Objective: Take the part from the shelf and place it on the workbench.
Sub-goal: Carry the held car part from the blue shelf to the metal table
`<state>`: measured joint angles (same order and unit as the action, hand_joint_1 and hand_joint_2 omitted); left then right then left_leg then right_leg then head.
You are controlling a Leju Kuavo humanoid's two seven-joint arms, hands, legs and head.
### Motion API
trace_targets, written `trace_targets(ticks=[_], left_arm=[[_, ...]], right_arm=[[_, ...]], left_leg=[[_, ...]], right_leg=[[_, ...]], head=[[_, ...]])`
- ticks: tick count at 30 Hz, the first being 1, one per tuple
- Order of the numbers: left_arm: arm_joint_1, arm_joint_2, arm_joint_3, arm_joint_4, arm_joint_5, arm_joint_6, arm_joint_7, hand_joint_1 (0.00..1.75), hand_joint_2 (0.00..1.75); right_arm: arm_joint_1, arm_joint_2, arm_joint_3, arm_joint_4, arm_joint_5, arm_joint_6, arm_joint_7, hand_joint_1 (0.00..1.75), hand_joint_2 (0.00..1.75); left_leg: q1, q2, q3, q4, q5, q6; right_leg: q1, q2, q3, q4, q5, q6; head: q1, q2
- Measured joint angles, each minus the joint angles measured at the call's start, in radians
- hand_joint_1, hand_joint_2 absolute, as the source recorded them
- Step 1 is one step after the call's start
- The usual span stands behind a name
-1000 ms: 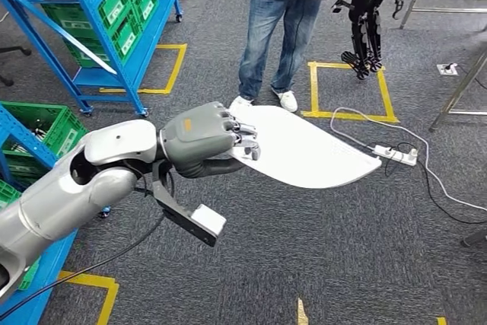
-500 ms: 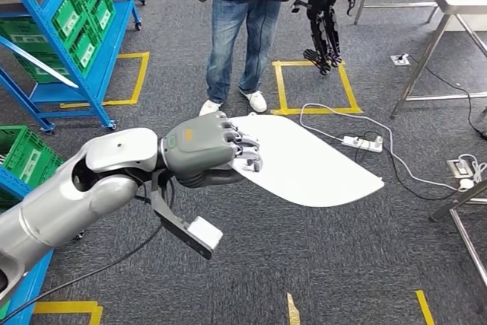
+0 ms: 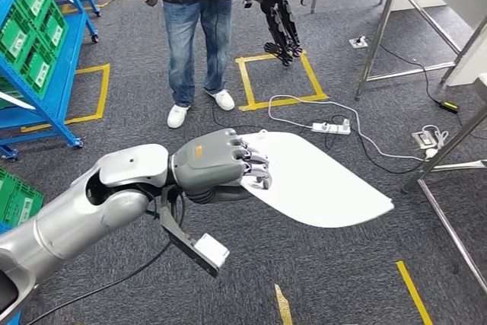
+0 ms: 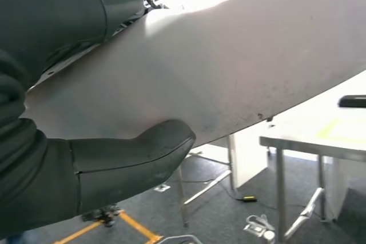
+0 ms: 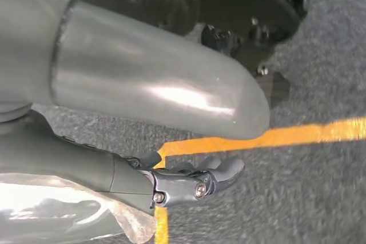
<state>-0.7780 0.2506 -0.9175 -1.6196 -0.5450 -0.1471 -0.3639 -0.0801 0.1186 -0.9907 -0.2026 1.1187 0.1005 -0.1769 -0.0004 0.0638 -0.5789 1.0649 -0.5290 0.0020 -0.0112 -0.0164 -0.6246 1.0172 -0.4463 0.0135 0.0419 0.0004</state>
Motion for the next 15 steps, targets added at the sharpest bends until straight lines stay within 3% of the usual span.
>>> trace_targets(ticks=[2, 3, 4, 5, 7, 9, 11, 13, 15], left_arm=[[0.012, -0.001, -0.001, 0.002, -0.008, 0.009, -0.004, 1.75, 1.75], [0.021, -0.002, -0.002, 0.003, -0.011, 0.014, -0.006, 1.75, 1.75], [0.03, -0.004, -0.004, 0.005, -0.015, 0.018, -0.008, 1.75, 1.75], [0.039, -0.007, -0.005, 0.008, -0.019, 0.022, -0.009, 1.75, 1.75], [0.048, -0.015, -0.005, 0.012, -0.024, 0.031, -0.011, 1.75, 1.75], [0.05, -0.024, -0.005, 0.015, -0.027, 0.044, -0.011, 1.75, 1.75], [0.055, -0.035, -0.004, 0.016, -0.029, 0.056, -0.011, 1.75, 1.75], [0.059, -0.045, -0.004, 0.017, -0.031, 0.062, -0.011, 1.75, 1.75], [0.06, -0.054, -0.002, 0.018, -0.032, 0.068, -0.011, 1.75, 1.75]], right_arm=[[-0.002, 0.0, 0.0, 0.0, 0.0, 0.0, 0.001, 0.0, 0.0], [-0.003, 0.0, 0.0, 0.0, 0.0, 0.0, 0.004, 0.0, 0.0], [-0.003, 0.0, 0.0, 0.0, 0.0, 0.0, 0.007, 0.0, 0.0], [-0.001, 0.0, 0.0, 0.0, 0.001, 0.0, 0.011, 0.0, 0.0], [0.001, 0.0, 0.0, 0.0, 0.002, 0.0, 0.014, 0.0, 0.0], [0.002, 0.0, 0.0, 0.0, 0.003, 0.0, 0.014, 0.0, 0.0], [0.002, 0.0, 0.0, 0.0, 0.002, 0.0, 0.013, 0.0, 0.0], [0.006, -0.001, 0.0, 0.0, 0.002, 0.0, 0.012, 0.0, 0.0], [0.011, -0.002, -0.001, 0.0, 0.0, -0.001, 0.012, 0.0, 0.0]], left_leg=[[0.003, -0.042, -0.052, 0.119, -0.063, -0.004], [0.003, -0.051, -0.083, 0.185, -0.089, -0.004], [0.003, -0.055, -0.104, 0.229, -0.1, -0.003], [0.003, -0.056, -0.111, 0.238, -0.091, 0.0], [0.003, -0.068, -0.074, 0.149, -0.025, 0.008], [0.004, -0.104, -0.019, 0.024, 0.031, 0.017], [0.002, -0.124, 0.003, -0.029, 0.041, 0.02], [0.001, -0.109, 0.005, -0.038, 0.046, 0.024], [0.004, -0.09, 0.008, -0.049, 0.053, 0.033]], right_leg=[[0.0, 0.02, 0.001, -0.001, 0.001, -0.009], [0.001, 0.032, 0.001, -0.001, 0.001, -0.011], [0.002, 0.045, 0.001, -0.001, 0.001, -0.011], [0.002, 0.057, 0.001, 0.0, 0.001, -0.011], [0.003, 0.081, 0.002, 0.001, 0.002, -0.01], [0.003, 0.101, 0.0, 0.003, 0.004, -0.006], [0.0, 0.118, -0.008, 0.003, 0.009, 0.006], [-0.005, 0.128, -0.015, 0.002, 0.013, 0.018], [-0.002, 0.097, -0.034, 0.029, -0.008, 0.026]], head=[[-0.002, 0.0], [-0.002, 0.0], [-0.002, 0.0], [-0.002, 0.0], [-0.003, 0.0], [-0.002, 0.0], [-0.001, 0.0], [-0.001, 0.0], [0.002, 0.0]])
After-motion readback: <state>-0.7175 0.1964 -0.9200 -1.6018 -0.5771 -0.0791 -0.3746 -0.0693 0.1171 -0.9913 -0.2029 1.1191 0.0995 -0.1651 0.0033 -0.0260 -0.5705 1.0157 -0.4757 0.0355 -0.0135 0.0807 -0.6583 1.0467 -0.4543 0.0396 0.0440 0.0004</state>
